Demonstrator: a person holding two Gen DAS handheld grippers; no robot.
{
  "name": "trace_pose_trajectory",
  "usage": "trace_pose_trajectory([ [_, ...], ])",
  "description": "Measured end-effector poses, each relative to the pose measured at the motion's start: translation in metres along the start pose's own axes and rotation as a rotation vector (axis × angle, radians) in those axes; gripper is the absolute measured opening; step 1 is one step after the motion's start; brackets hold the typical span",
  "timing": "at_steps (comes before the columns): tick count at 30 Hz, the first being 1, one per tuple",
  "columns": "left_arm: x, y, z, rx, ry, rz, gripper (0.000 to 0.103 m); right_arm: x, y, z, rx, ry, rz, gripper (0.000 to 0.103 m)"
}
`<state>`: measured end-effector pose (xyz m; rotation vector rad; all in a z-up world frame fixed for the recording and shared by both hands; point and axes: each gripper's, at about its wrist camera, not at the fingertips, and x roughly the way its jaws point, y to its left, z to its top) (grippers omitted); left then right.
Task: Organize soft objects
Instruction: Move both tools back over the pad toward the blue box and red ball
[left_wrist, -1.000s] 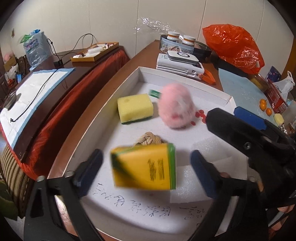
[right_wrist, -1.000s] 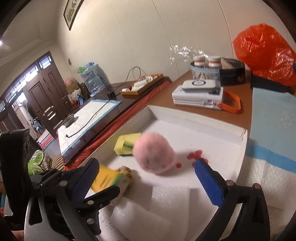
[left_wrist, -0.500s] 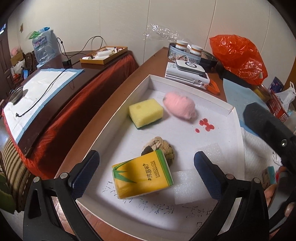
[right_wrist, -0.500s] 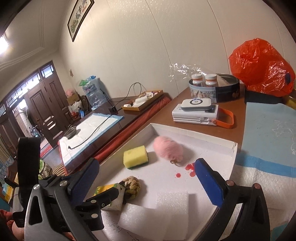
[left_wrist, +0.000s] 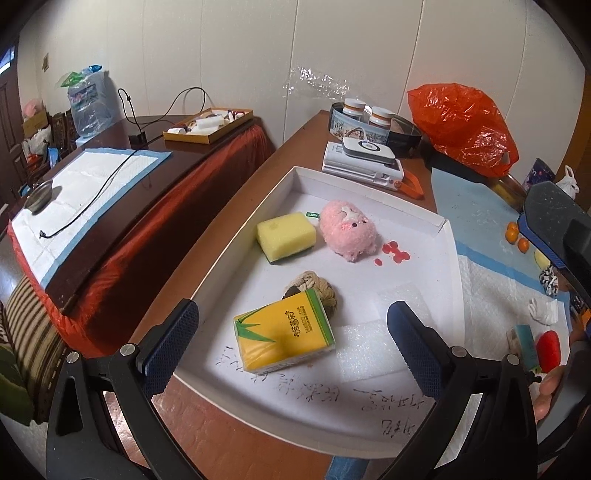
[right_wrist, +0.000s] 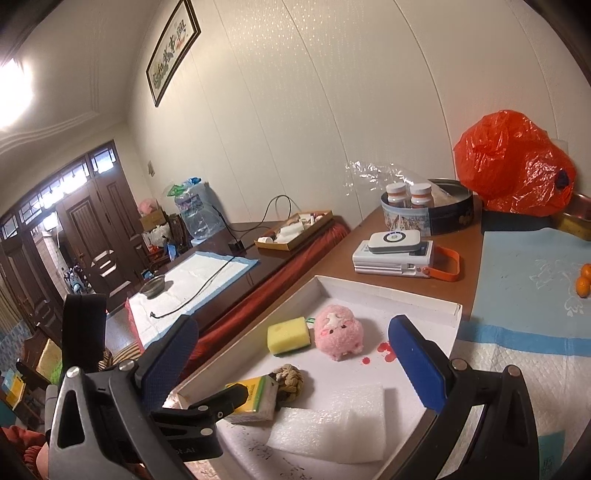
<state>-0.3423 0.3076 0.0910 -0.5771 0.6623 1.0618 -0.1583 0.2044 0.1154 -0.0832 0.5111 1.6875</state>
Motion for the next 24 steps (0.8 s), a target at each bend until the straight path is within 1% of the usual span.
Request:
trace_pose_trajectory([
  [8,-0.023,-0.003,-0.005,0.002,-0.038,-0.005,0.103,-0.022,0.008,0.002,0.0,-0.052,0.009,0.103],
  [14,-0.033,-0.008,-0.012,-0.003,-0.043,0.012,0.103,-0.038,0.009,-0.003,0.0,-0.072,0.021,0.103],
  [24,-0.05,-0.037,-0.03,-0.003,-0.045,0.014,0.103,-0.067,-0.004,-0.01,0.016,-0.086,0.021,0.103],
])
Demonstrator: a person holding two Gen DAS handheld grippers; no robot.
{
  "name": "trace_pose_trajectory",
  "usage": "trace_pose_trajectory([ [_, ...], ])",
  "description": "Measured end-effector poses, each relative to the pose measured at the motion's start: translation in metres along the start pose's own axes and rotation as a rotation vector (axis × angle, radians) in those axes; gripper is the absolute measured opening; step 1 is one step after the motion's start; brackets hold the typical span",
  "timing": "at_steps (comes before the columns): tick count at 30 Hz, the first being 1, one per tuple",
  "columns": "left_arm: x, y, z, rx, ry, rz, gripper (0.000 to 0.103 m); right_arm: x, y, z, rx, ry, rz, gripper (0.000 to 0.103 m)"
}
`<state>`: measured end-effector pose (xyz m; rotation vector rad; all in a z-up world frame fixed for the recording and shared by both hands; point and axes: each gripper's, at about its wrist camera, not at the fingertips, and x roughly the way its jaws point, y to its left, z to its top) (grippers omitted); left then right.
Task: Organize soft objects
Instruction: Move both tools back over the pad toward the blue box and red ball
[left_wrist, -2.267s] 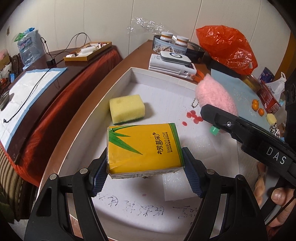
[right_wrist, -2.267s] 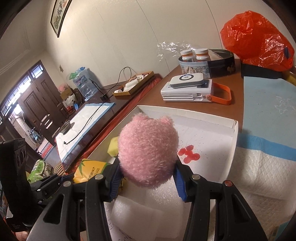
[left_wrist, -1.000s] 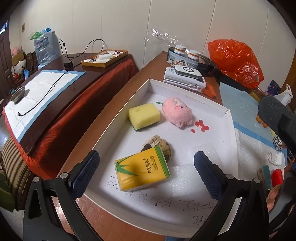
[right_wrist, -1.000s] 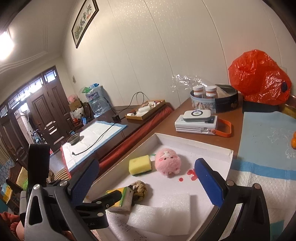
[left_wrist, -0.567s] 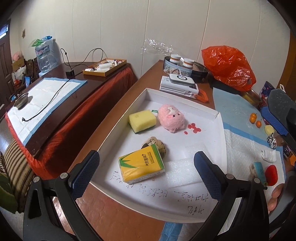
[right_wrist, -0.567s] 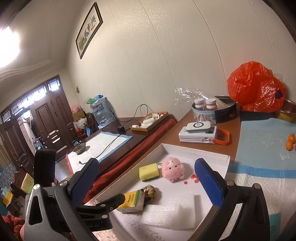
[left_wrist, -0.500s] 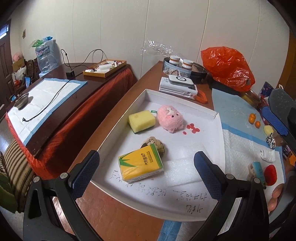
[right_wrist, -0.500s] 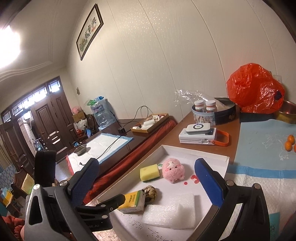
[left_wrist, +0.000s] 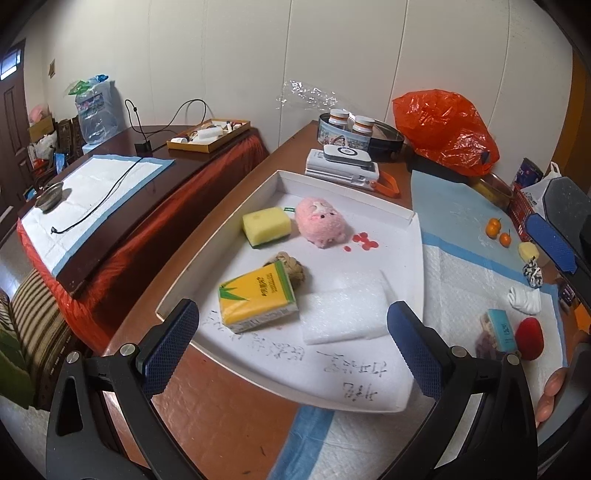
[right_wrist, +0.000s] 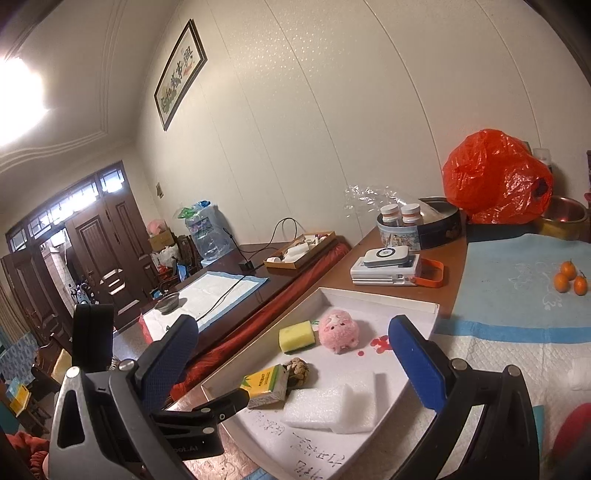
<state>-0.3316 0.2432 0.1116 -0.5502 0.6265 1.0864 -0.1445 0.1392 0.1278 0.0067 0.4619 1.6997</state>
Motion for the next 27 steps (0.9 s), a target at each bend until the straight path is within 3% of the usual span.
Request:
trace_pose_trajectory([
  [21,-0.047,-0.093,-0.039,0.004,-0.039,0.0,0.103,-0.092,-0.044,-0.002,-0.008,-0.048,0.009,0.103],
  [27,-0.048,-0.129,-0.038,0.068,-0.046,-0.107,0.103,-0.12,-0.075,0.007,0.029,-0.097,-0.045,0.103],
])
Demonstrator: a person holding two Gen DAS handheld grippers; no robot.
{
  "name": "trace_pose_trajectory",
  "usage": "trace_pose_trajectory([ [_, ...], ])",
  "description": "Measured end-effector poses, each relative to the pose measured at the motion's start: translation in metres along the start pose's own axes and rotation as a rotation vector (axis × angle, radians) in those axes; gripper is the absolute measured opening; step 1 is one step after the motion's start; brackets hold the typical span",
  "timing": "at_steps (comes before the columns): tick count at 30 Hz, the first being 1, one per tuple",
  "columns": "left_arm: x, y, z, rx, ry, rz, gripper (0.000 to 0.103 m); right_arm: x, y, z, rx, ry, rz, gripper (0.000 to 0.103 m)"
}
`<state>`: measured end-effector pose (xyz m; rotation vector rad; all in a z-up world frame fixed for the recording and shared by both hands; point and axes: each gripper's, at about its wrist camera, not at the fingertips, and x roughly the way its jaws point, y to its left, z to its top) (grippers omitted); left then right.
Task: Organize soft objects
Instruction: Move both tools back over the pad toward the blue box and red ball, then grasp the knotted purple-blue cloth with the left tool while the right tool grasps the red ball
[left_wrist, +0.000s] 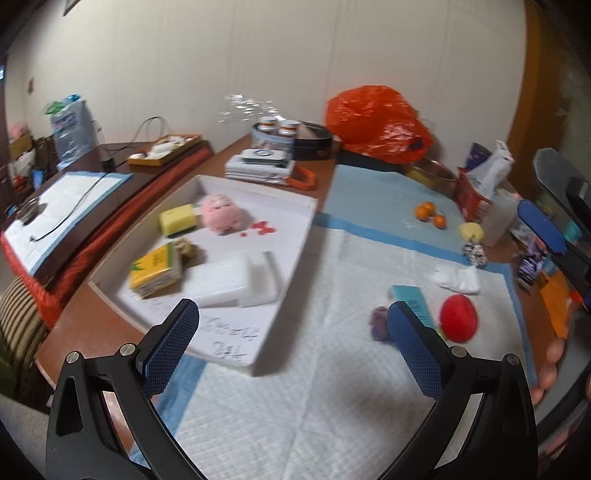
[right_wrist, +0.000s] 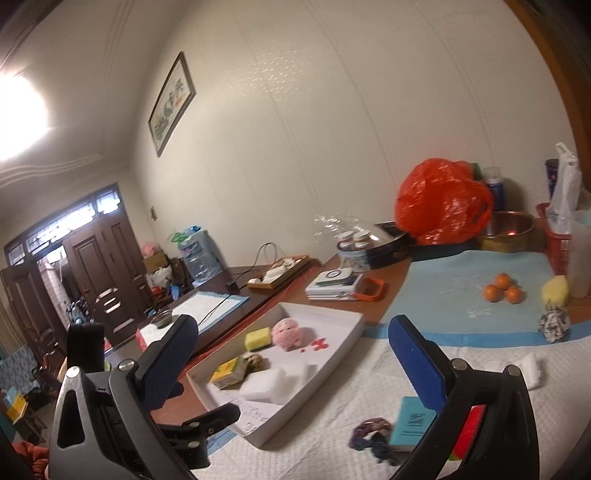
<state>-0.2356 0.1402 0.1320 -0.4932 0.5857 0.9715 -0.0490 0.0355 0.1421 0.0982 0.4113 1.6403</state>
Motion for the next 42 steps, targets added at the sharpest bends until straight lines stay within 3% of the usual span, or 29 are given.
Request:
trace_pose_trajectory([
  [7,0.002,-0.029,0.031,0.074,-0.091,-0.115,0.103,-0.042,-0.065,0.028,0.069,-0.101,-0.207,0.103],
  [11,0.026,-0.036,0.029,0.1,-0.032,-0.162,0.103,-0.071,-0.107,0.032,0.124,-0.149,-0.334,0.103],
  [16,0.072,-0.053,0.005,0.16,0.108,-0.207,0.103,-0.082,-0.142,0.006,0.177,-0.074,-0.502,0.103],
  [19,0.093,-0.07,-0.013,0.233,0.162,-0.245,0.103,-0.07,-0.158,-0.023,0.19,0.051,-0.565,0.103],
  [22,0.107,-0.087,-0.026,0.319,0.181,-0.258,0.103,-0.06,-0.162,-0.049,0.178,0.16,-0.572,0.103],
  [27,0.135,-0.096,-0.034,0.359,0.222,-0.254,0.1,-0.035,-0.157,-0.071,0.152,0.285,-0.528,0.103],
  [33,0.155,-0.081,-0.038,0.35,0.284,-0.294,0.058,-0.004,-0.148,-0.084,0.099,0.373,-0.473,0.103],
  [42,0.162,-0.084,-0.036,0.383,0.276,-0.298,0.056,0.038,-0.139,-0.097,-0.005,0.463,-0.479,0.103],
])
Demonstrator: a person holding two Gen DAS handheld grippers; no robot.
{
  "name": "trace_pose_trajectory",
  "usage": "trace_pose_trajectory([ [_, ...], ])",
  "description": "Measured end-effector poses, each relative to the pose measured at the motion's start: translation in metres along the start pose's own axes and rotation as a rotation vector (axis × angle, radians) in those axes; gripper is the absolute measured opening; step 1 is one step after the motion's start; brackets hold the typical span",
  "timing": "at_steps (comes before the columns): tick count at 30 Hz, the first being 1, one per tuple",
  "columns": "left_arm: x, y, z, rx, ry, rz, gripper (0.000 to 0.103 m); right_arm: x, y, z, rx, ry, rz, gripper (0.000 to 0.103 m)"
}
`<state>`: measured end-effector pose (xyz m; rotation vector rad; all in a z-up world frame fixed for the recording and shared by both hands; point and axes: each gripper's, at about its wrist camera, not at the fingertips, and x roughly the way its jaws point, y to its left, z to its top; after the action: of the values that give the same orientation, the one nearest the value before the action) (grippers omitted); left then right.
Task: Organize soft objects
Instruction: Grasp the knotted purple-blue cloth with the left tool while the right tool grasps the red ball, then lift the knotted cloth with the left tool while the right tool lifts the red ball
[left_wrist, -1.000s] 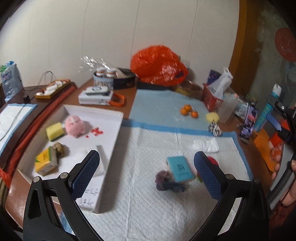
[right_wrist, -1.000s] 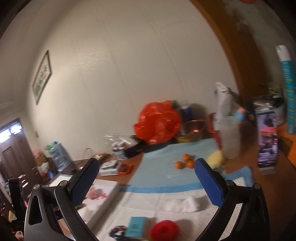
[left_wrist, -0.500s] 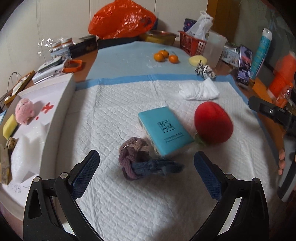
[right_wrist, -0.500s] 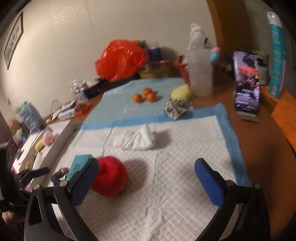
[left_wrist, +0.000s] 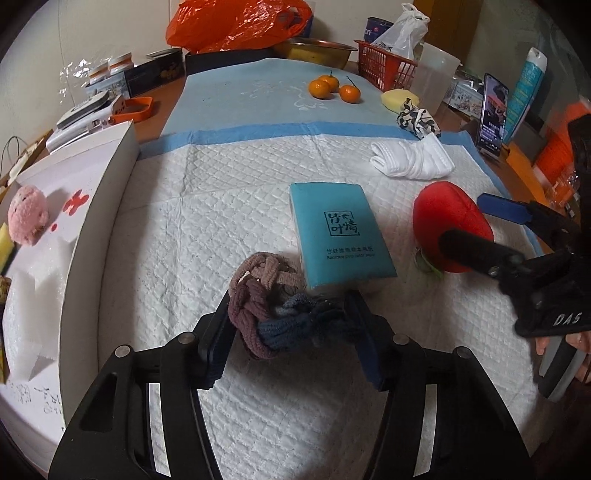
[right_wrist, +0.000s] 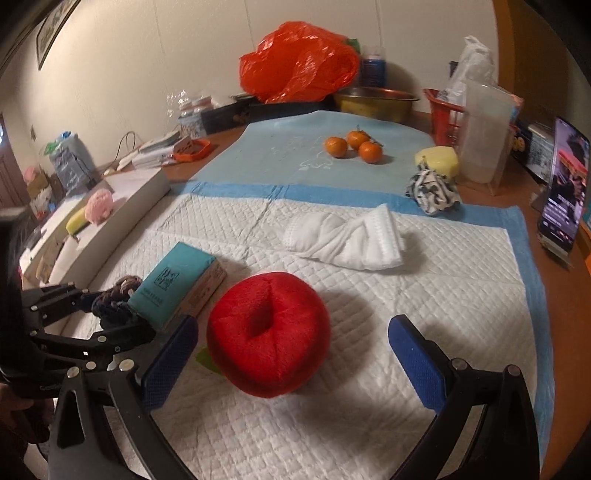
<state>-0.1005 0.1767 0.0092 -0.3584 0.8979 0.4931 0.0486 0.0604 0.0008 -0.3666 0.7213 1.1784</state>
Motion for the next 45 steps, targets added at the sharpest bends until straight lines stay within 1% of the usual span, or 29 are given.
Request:
trace_pose_trajectory([
  [1,0.0,-0.001,-0.001,0.006,-0.003,-0.005,0.049,0.004,0.004,0.0,-0.015,0.008,-0.001,0.103],
  [2,-0.002,0.0,-0.002,0.008,-0.006,-0.021,0.036,0.008,0.007,0.0,-0.027,0.018,0.002,0.101],
  [3,-0.003,0.002,-0.002,0.001,-0.002,-0.037,0.033,0.011,0.009,0.0,-0.033,0.029,0.004,0.092],
  [4,-0.004,0.004,-0.003,-0.008,-0.001,-0.044,0.033,0.014,0.011,-0.001,-0.034,0.038,0.007,0.085],
  [5,-0.005,0.007,-0.004,-0.021,0.0,-0.044,0.032,0.017,0.011,-0.003,-0.034,0.051,0.002,0.066],
  [6,-0.006,0.009,-0.005,-0.03,-0.003,-0.045,0.032,0.019,0.011,-0.005,-0.033,0.064,-0.001,0.063],
  [8,-0.012,0.016,-0.009,-0.066,-0.009,-0.054,0.032,0.017,0.01,-0.006,-0.027,0.053,0.012,0.061],
  [10,-0.019,0.021,-0.012,-0.09,-0.04,-0.053,0.032,0.012,0.007,-0.006,-0.008,0.045,0.025,0.06],
  [12,-0.032,0.025,-0.013,-0.109,-0.07,-0.054,0.032,0.001,0.003,-0.003,0.019,0.02,0.032,0.06],
  [15,-0.058,0.027,-0.004,-0.114,-0.13,-0.052,0.032,-0.02,0.002,0.006,0.049,-0.036,0.044,0.06],
  [17,-0.089,0.028,0.011,-0.113,-0.199,-0.062,0.032,-0.039,0.011,0.019,0.017,-0.087,0.035,0.06],
  [19,-0.132,0.027,0.033,-0.09,-0.298,-0.065,0.032,-0.064,0.031,0.033,-0.069,-0.17,0.027,0.06],
  [21,-0.182,0.026,0.056,-0.065,-0.412,-0.063,0.032,-0.097,0.049,0.051,-0.116,-0.279,0.057,0.06],
  [23,-0.23,0.027,0.074,-0.06,-0.51,-0.082,0.032,-0.126,0.059,0.069,-0.115,-0.366,0.1,0.06],
  [24,-0.247,0.028,0.079,-0.062,-0.541,-0.096,0.032,-0.144,0.062,0.08,-0.098,-0.412,0.133,0.06],
  [26,-0.292,0.033,0.094,-0.07,-0.614,-0.143,0.032,-0.172,0.062,0.097,-0.064,-0.477,0.188,0.06],
  [28,-0.328,0.041,0.106,-0.081,-0.661,-0.177,0.032,-0.202,0.061,0.115,-0.055,-0.534,0.229,0.06],
  [29,-0.345,0.043,0.113,-0.08,-0.679,-0.188,0.032,-0.212,0.059,0.123,-0.054,-0.548,0.238,0.06],
  [31,-0.386,0.045,0.13,-0.064,-0.729,-0.189,0.032,-0.238,0.048,0.148,-0.034,-0.584,0.262,0.06],
  [33,-0.428,0.045,0.141,-0.04,-0.792,-0.176,0.032,-0.274,0.02,0.176,0.033,-0.641,0.272,0.06],
  [34,-0.446,0.044,0.145,-0.028,-0.817,-0.173,0.032,-0.291,0.005,0.184,0.06,-0.669,0.266,0.06],
  [36,-0.481,0.046,0.15,-0.015,-0.878,-0.157,0.032,-0.338,-0.035,0.203,0.118,-0.76,0.212,0.06],
  [37,-0.501,0.048,0.152,-0.008,-0.912,-0.135,0.032,-0.369,-0.059,0.211,0.147,-0.822,0.149,0.06],
  [38,-0.522,0.051,0.153,-0.001,-0.954,-0.102,0.032,-0.393,-0.074,0.213,0.162,-0.866,0.095,0.06],
  [39,-0.538,0.054,0.152,0.002,-0.986,-0.076,0.032,-0.423,-0.091,0.217,0.178,-0.918,0.024,0.06],
  [41,-0.57,0.06,0.15,0.006,-1.052,-0.03,0.032,-0.466,-0.112,0.22,0.2,-0.988,-0.083,0.06],
  [44,-0.6,0.067,0.141,0.01,-1.121,-0.009,0.032,-0.522,-0.131,0.216,0.222,-1.06,-0.216,0.06],
  [45,-0.604,0.07,0.141,0.013,-1.134,-0.004,0.032,-0.534,-0.131,0.212,0.22,-1.077,-0.247,0.06],
])
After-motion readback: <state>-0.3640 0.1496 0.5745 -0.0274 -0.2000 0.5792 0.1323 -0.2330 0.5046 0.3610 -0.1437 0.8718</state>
